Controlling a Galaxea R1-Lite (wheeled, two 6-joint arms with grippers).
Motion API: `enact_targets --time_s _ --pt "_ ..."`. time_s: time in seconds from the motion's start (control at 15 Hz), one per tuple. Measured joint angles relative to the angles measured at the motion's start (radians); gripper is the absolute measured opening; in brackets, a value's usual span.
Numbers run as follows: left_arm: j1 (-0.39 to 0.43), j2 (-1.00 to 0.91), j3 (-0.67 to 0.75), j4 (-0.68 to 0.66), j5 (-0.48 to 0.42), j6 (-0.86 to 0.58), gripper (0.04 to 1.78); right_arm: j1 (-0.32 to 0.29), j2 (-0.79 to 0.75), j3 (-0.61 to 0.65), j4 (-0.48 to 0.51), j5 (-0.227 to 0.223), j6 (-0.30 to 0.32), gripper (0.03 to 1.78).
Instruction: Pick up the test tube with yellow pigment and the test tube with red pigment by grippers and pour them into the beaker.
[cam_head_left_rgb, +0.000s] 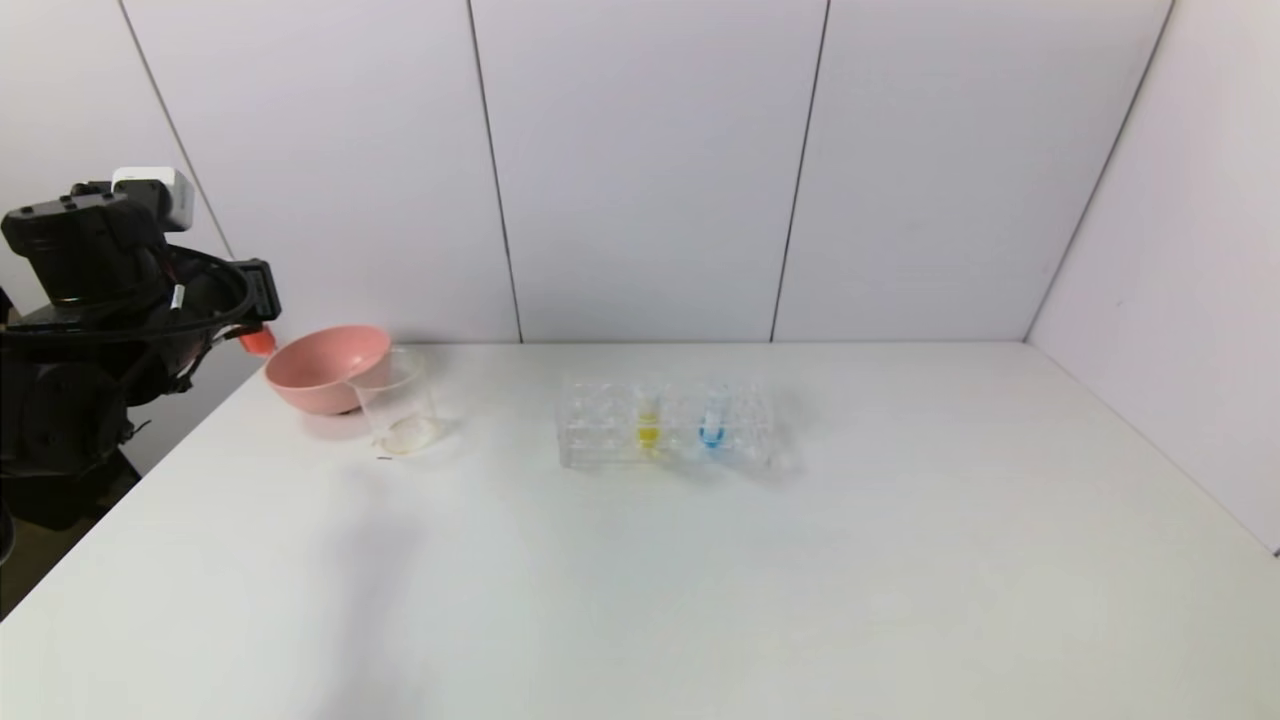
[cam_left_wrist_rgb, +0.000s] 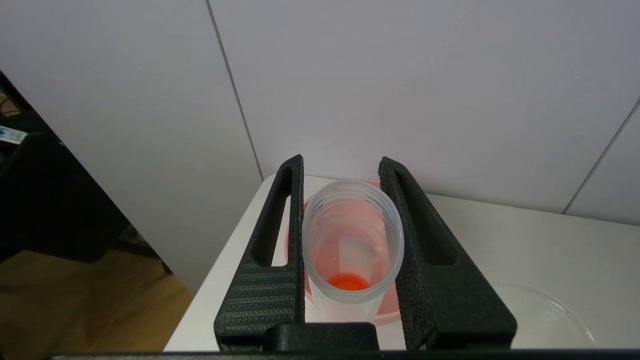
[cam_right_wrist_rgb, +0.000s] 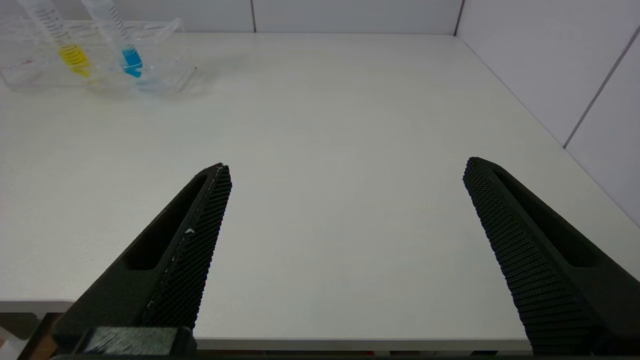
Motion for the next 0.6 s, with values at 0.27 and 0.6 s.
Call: enact_targets --time_s 0.27,0.6 --pt "0.006 0.0 -0.015 0.092 -0.071 -0.003 0.52 0.0 0.0 0.0 0.0 0.0 0.0 1.7" --pt "0.006 0.0 -0.06 0.222 -0.118 -0.007 0.52 0.0 0.0 0.0 0.0 0.0 0.0 1.7"
